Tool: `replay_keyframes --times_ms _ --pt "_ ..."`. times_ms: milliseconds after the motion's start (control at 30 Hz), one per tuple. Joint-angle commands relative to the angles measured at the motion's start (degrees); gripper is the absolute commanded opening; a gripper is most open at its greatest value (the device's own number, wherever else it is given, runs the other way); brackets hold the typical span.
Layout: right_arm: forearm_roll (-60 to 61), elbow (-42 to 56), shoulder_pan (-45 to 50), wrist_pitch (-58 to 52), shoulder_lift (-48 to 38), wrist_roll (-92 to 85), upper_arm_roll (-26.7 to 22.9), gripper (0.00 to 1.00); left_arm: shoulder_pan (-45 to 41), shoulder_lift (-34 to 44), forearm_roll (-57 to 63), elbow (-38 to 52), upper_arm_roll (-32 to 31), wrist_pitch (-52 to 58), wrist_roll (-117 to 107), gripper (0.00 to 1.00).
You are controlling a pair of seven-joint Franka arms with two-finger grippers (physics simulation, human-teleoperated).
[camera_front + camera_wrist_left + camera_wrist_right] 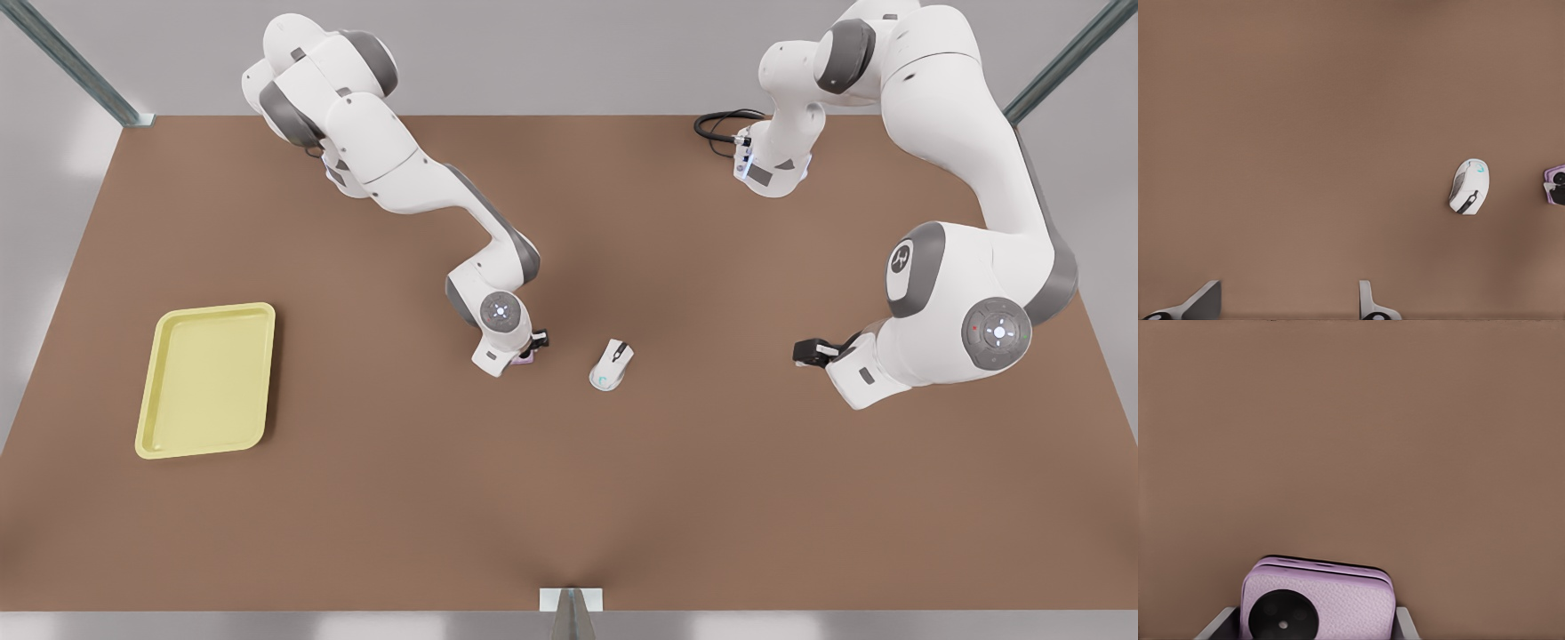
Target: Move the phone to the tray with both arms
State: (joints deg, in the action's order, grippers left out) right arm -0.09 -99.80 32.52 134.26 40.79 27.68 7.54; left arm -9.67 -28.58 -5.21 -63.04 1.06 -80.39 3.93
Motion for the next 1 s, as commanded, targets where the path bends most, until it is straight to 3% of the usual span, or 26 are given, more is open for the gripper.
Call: replay_keyframes --times_ms 0,367,467,600,700,767,833,967 --pt "0.01 0.05 0.0 -0.05 -0.1 -0.25 0.01 0.84 0.0 0.11 0.02 0.03 0.0 0.23 0.38 1.0" --pt "0.09 0.84 -1.14 -1.46 -3.52 -1.92 -0.51 0.82 0.0 0.11 0.11 0.11 0.0 0.14 0.38 1.0" --pt "0.09 0.05 -10.45 -6.46 -7.13 -11.32 -0.6 0.82 0.0 0.37 0.11 0.11 0.26 0.32 0.38 1.0" --pt "0.09 -0.39 -28.82 -9.54 -8.89 -36.89 -0.6 0.82 0.0 1.86 5.21 -0.67 0.17 0.49 0.64 1.0" --pt "0.09 -1.8 -42.18 -10.25 -9.15 -57.38 -0.69 0.82 0.0 16.27 7.67 -22.46 0.08 -10.31 1.35 1.0" --pt "0.01 -3.46 -48.51 -10.34 -10.03 -67.04 -1.13 0.82 0.0 19.62 7.93 -25.46 0.08 -10.93 1.26 1.0" --pt "0.01 -6.19 -49.66 -10.25 -11.87 -74.69 -6.4 0.82 0.0 19.18 7.93 -24.93 0.08 -9.35 0.64 1.0" --pt "-2.1 -5.49 -52.21 -8.84 -10.47 -80.5 -10.79 0.82 0.0 18.91 7.93 -24.76 0.17 -9.35 0.47 1.0"
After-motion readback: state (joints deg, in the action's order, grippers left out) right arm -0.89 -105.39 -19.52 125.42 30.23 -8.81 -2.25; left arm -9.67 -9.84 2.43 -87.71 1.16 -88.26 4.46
